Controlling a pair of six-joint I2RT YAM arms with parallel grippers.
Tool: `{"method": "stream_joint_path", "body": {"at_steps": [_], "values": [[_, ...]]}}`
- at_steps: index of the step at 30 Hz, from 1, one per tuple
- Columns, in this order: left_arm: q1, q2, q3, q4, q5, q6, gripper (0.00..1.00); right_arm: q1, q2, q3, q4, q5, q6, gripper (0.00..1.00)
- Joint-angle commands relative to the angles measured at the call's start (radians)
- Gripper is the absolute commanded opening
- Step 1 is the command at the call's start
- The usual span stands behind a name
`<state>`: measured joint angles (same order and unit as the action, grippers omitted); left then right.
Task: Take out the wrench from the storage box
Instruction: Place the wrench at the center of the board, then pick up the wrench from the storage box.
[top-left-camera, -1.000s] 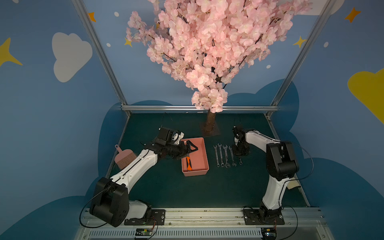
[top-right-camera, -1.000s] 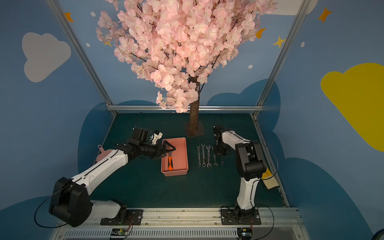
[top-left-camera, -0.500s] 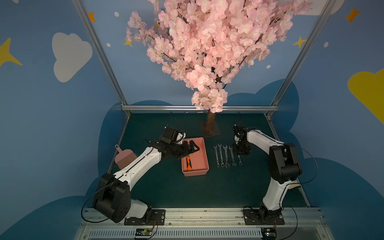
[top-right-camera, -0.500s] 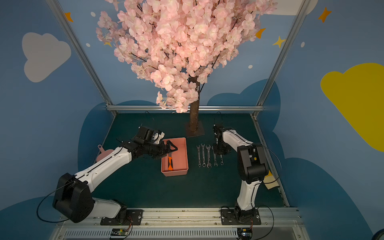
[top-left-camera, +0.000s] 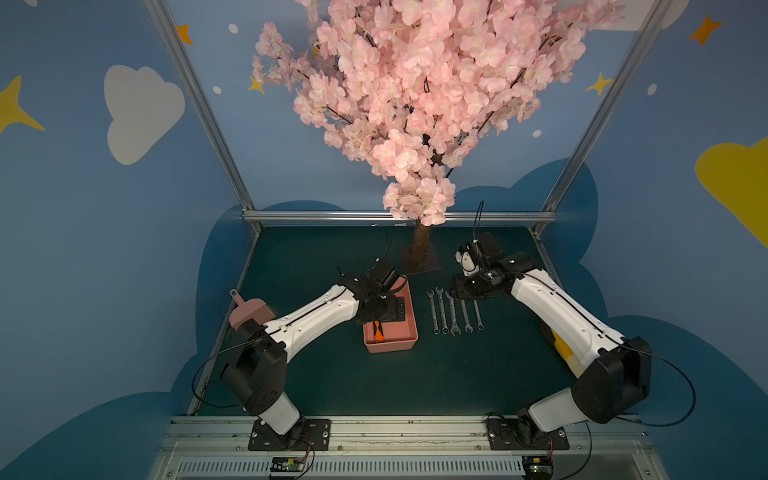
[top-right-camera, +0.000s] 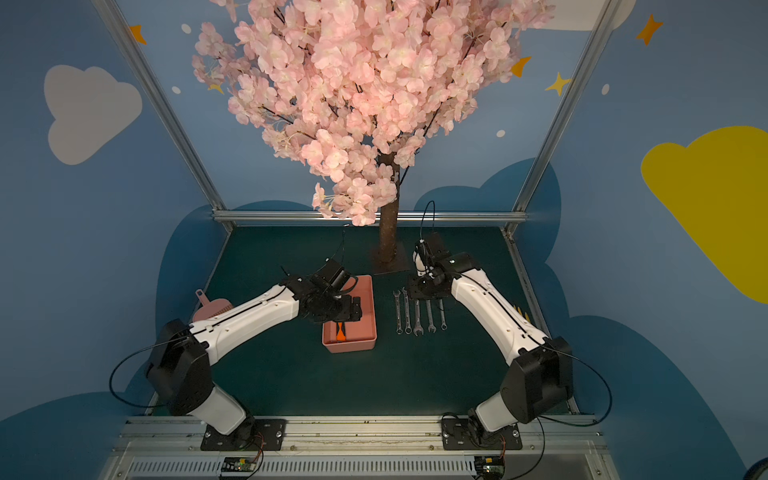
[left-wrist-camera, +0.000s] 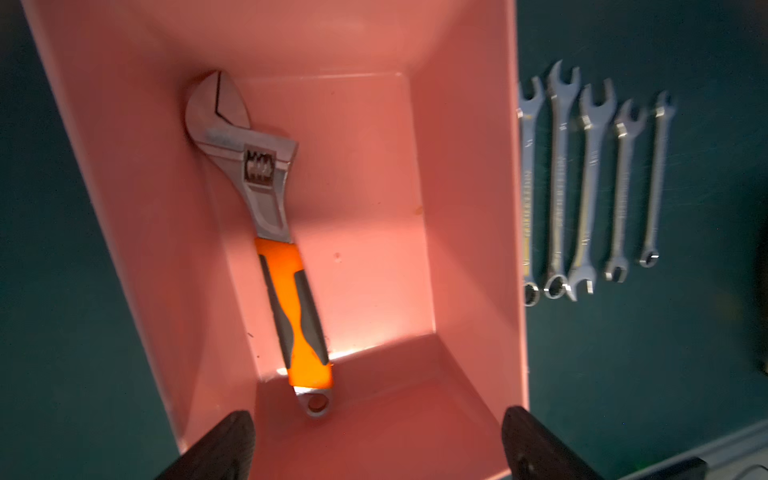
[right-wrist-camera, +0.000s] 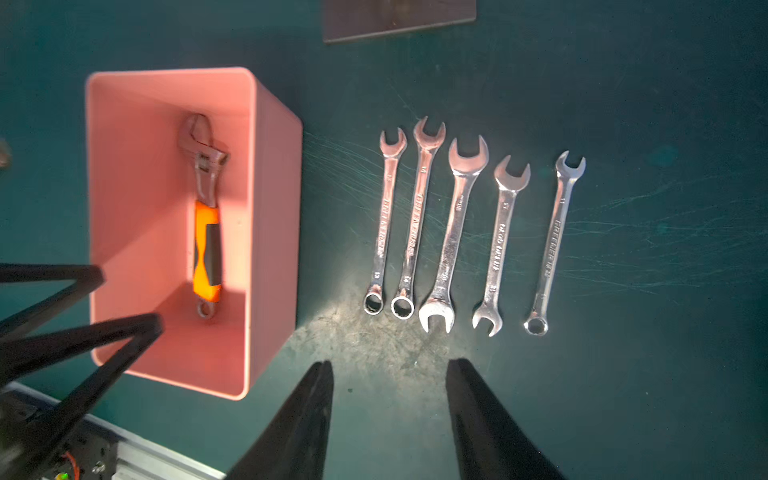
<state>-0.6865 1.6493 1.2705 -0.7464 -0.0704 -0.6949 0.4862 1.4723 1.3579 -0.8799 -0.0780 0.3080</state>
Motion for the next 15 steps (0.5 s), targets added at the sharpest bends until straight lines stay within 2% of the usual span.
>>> {"method": "stream_joint_path", "body": {"at_steps": [1, 5, 11, 15], "values": [[-0.007, 0.055, 0.052, -0.071, -0.123, 0.018, 0.95, 0.002, -0.061, -0.037, 0.073, -0.092, 0.019, 0.56], [-0.012, 0.129, 0.091, -0.077, -0.141, 0.002, 0.94, -0.004, -0.114, -0.081, 0.136, -0.125, 0.051, 0.62], [-0.020, 0.207, 0.106, -0.080, -0.196, -0.041, 0.89, -0.006, -0.164, -0.225, 0.391, -0.341, 0.144, 0.73], [-0.027, 0.257, 0.131, -0.097, -0.227, -0.061, 0.86, -0.007, -0.145, -0.209, 0.386, -0.355, 0.123, 0.77]]}}
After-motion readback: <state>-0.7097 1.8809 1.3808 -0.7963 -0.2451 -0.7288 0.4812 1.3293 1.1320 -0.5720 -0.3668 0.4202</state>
